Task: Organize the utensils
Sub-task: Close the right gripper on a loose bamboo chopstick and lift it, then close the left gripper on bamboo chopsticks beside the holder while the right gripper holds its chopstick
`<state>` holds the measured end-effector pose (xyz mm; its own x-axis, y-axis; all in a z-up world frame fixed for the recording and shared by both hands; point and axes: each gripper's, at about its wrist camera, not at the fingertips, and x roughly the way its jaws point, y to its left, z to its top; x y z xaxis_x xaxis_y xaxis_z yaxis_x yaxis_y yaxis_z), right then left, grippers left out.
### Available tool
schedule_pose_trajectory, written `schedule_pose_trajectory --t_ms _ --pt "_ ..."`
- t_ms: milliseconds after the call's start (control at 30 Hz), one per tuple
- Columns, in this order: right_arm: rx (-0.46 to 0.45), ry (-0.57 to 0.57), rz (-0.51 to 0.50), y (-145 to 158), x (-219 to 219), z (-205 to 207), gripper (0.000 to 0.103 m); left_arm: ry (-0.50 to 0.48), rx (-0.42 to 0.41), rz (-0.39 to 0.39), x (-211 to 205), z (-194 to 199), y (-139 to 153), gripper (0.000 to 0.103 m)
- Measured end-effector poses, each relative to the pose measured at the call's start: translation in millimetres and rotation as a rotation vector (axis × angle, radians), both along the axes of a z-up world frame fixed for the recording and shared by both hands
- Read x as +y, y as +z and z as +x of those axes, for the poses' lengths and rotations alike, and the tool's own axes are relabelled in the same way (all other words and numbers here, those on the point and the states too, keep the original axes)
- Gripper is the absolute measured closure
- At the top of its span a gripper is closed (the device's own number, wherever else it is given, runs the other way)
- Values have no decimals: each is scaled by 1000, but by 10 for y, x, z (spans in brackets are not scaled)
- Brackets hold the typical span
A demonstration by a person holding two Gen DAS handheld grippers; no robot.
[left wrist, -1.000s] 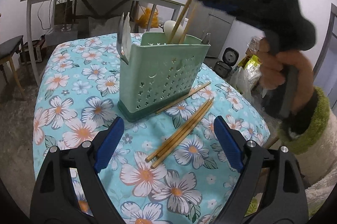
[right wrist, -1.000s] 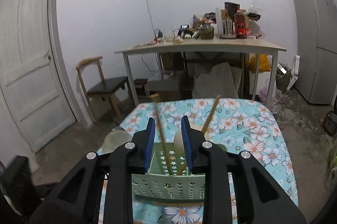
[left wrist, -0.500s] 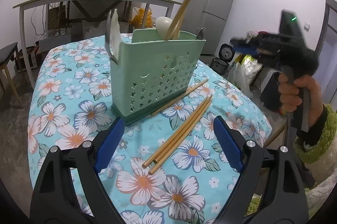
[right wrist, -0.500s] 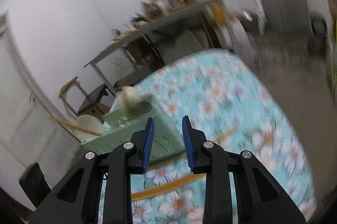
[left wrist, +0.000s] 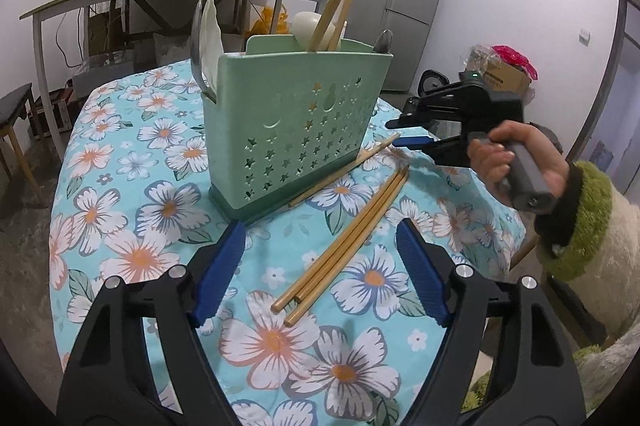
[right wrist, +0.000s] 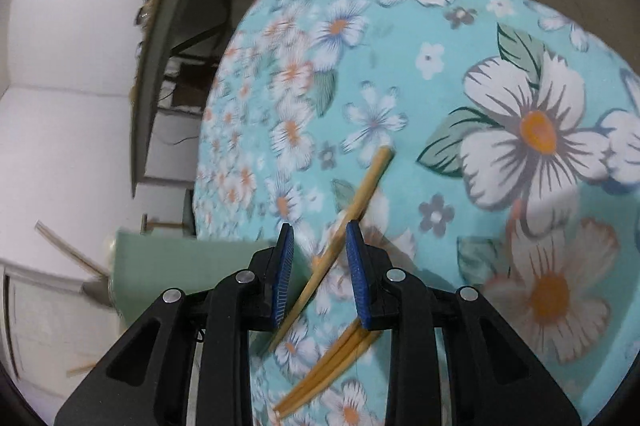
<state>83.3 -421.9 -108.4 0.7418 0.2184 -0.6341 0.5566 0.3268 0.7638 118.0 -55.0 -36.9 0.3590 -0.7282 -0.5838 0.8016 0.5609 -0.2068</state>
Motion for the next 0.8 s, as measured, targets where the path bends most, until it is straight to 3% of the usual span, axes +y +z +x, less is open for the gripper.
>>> schedule_pose_trajectory --t_ms 133,267,467,633,800 --pt "32 -42 23 -164 -47 144 81 2 5 4 36 16 -30 34" --pt "23 -75 33 -249 -41 192 93 -1 18 8 52 45 -59 38" --pt "-20 -98 85 -306 -82 146 93 -24 12 13 -12 27 -57 41" --pt "-110 -101 199 -379 -176 -26 96 -39 -1 13 -47 -8 -20 43" --pt "-173 -80 247 -325 -222 -229 96 -39 -2 22 -49 2 -27 46"
